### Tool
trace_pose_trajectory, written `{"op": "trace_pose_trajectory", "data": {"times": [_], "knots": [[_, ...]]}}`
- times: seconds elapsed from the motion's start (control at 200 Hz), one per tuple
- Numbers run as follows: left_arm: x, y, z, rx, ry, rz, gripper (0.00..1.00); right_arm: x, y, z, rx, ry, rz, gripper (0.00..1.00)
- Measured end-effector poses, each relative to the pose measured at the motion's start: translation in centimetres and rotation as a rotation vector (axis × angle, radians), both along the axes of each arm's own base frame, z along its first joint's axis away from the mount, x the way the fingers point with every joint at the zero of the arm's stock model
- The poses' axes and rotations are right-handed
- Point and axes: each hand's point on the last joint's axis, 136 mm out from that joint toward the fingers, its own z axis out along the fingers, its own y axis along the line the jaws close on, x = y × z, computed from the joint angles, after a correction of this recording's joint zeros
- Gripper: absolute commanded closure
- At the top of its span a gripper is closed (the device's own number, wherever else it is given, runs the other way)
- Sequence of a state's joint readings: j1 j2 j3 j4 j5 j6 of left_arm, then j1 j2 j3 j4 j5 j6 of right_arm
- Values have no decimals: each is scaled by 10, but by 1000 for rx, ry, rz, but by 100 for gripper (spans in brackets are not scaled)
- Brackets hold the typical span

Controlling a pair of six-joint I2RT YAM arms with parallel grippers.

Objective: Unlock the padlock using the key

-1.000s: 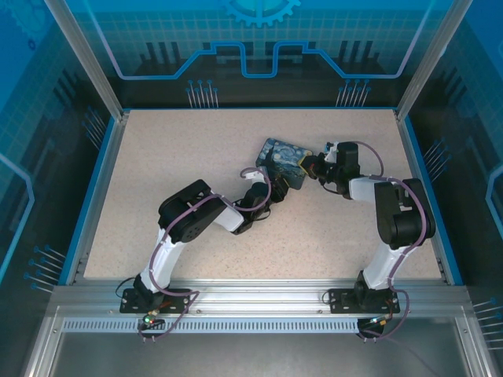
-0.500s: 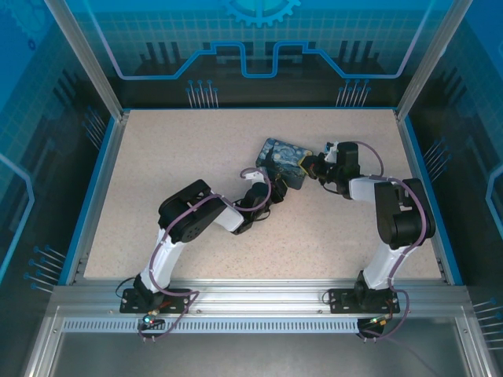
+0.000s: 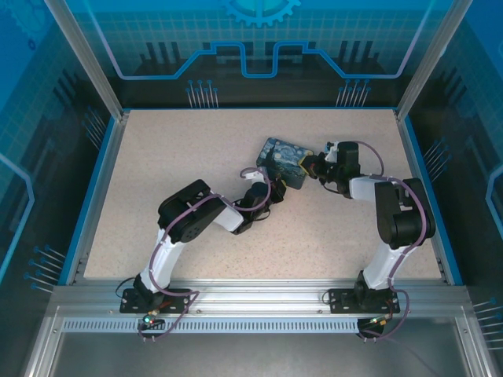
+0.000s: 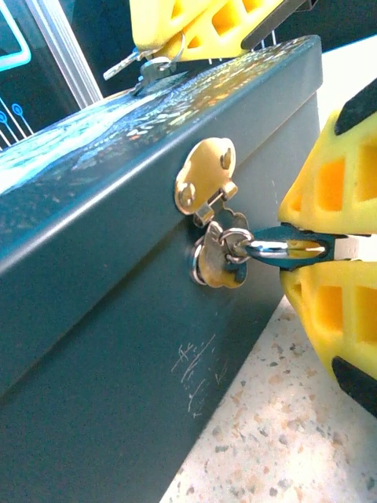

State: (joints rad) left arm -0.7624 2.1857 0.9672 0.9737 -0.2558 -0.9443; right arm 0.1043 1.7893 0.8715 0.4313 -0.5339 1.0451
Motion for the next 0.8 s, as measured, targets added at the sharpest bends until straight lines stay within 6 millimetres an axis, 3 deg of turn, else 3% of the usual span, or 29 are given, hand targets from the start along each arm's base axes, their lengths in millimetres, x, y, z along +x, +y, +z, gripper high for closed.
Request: {"op": "trace_pose_trajectory", "data": {"times": [0.255,0.515,0.65,0.8], "knots": [[-16,6,11,-23,130,-80,100,-6,-1,10,-12,45,9,100],[-30,16,28,-70,273,-121,100,-24,1,85,11,-83,34,100],[-43,27,31,-100,333,-123,100,-53,2,111,26,-141,56,100],[-52,40,31,-135,389,-106,100,-90,8,107,31,-119,83,100]]}}
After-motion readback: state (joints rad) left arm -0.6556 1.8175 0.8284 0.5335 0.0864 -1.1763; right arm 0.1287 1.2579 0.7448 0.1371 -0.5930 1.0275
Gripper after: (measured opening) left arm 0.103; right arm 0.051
